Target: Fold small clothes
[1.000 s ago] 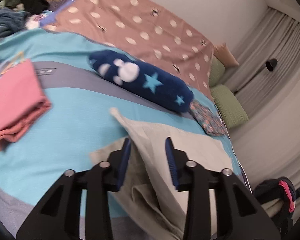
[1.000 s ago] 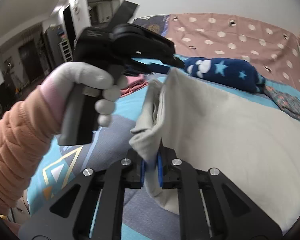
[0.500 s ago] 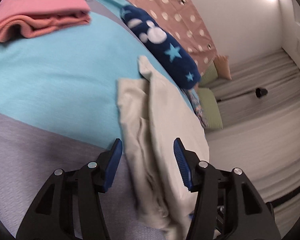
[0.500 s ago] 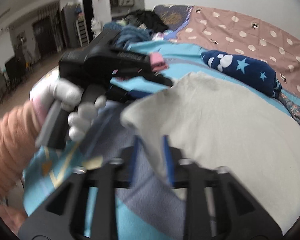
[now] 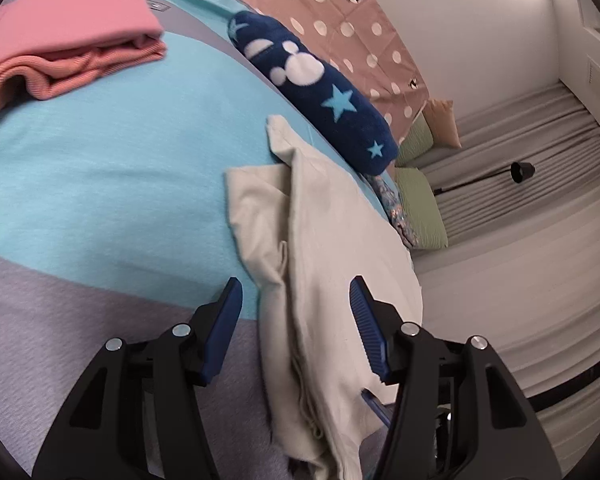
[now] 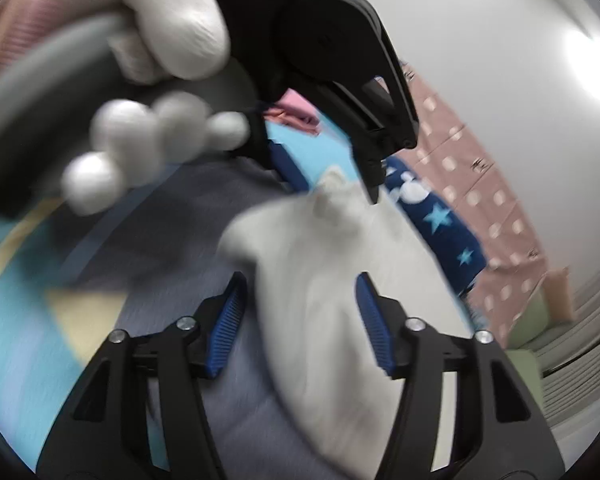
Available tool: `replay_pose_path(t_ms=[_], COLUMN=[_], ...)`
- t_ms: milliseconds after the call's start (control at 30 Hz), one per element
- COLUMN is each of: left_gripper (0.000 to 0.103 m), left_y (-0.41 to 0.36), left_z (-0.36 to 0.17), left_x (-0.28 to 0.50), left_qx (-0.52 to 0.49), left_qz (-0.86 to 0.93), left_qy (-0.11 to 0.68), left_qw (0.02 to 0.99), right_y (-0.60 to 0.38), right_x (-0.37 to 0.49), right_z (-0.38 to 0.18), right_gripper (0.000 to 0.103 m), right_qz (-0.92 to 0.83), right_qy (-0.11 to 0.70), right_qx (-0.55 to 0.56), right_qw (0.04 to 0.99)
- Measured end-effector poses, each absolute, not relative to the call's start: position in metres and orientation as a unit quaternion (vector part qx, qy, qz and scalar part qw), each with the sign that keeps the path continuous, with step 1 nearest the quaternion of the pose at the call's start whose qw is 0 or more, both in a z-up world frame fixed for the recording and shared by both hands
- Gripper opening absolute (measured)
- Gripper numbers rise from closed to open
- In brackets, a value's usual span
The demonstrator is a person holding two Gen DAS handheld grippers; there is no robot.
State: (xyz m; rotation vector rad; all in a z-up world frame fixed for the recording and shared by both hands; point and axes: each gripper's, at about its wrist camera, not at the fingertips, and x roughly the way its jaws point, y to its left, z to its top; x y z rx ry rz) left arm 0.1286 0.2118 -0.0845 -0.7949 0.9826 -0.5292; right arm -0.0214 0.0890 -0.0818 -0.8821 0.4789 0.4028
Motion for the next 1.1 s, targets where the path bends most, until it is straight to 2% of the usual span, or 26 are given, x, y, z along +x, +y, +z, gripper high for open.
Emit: replay_pose_path(t_ms=[33,67,133,200,300,500,533,600,633,667,1100], left_gripper=[0.056,0.056,0.058,0.068,0.069,0.069,0.067,0.045,0.019,0.007,0.007], left_y=[0.216,0.219,0.222,0.221,0.213,0.191,0.187,0.179,0.175,0.174,0.128], left_z=[-0.084,-0.084,-0.085,-0.091,-0.097,-0.106,-0.104,-0.097,-0.095,-0.094,-0.042], left_x=[0.127,0.126,0.125,0.129,0.138,0.174,0.178,0.185,0.187,0.189,0.199], left_qx=[-0.372,-0.375,-0.382,-0.400,-0.438,-0.501,-0.495,-0.467,-0.453,-0.449,-0.366], left_qz=[-0.244,-0.246,-0.256,-0.270,-0.303,-0.322,-0.318,-0.305,-0.303,-0.306,-0.305], left_qy=[0.452,0.453,0.460,0.469,0.453,0.427,0.426,0.429,0.432,0.434,0.438], left_qw=[0.773,0.771,0.760,0.740,0.715,0.681,0.688,0.710,0.718,0.719,0.762], right_y=[0.092,0.092,0.086,0.071,0.042,0.042,0.043,0.044,0.045,0.045,-0.006], right_x=[-0.021,-0.020,-0.022,-0.015,0.001,0.005,0.005,0.003,0.000,0.002,0.000], right_z=[-0.082,-0.082,-0.075,-0.056,-0.031,-0.028,-0.030,-0.032,-0.035,-0.035,-0.003], right_gripper=[0.023,0.015,0.014,0.014,0.014,0.014,0.014,0.014,0.014,0.014,0.012], right_qz=[0.197,0.207,0.204,0.215,0.230,0.247,0.248,0.249,0.250,0.251,0.254], right_qy=[0.224,0.224,0.211,0.218,0.252,0.273,0.273,0.278,0.280,0.282,0.276], right_qx=[-0.420,-0.417,-0.394,-0.332,-0.223,-0.210,-0.214,-0.213,-0.211,-0.209,-0.109], right_qw=[0.857,0.856,0.871,0.892,0.913,0.906,0.905,0.903,0.903,0.902,0.920])
